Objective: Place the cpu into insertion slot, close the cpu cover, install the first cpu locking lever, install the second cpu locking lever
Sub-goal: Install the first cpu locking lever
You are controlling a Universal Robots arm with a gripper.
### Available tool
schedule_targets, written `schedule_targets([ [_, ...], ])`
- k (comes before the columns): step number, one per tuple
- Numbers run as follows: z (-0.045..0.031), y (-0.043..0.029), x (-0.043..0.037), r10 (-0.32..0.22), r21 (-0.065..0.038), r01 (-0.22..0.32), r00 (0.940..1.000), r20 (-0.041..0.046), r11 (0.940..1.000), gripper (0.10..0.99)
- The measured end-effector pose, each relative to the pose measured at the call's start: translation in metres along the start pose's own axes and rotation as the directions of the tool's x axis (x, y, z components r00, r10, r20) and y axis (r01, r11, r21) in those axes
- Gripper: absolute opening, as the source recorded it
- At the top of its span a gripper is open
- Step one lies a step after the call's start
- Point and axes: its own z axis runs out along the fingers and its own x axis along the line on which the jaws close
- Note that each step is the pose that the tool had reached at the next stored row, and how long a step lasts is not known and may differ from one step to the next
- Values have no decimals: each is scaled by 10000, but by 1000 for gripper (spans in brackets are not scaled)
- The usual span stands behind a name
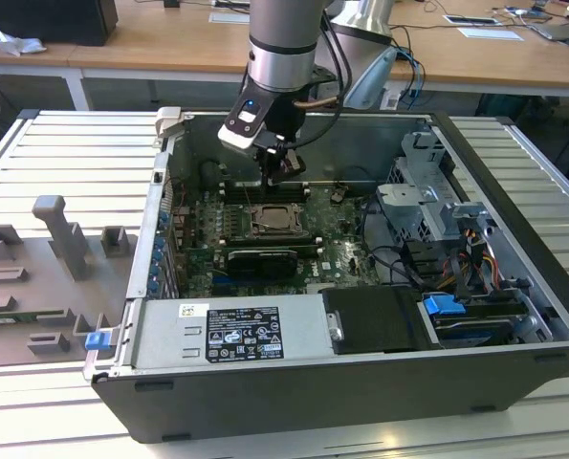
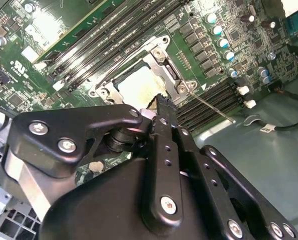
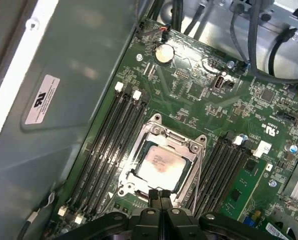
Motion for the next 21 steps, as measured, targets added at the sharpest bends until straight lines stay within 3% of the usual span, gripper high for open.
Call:
schedule_targets([
  [7, 0, 0, 0, -691, 17, 691, 9976, 9, 9976, 106],
  [14, 0, 0, 0, -1398, 35, 1397, 9902, 18, 9902, 106],
  [21, 0, 0, 0, -2298, 59, 2298, 9732, 28, 9732, 106],
])
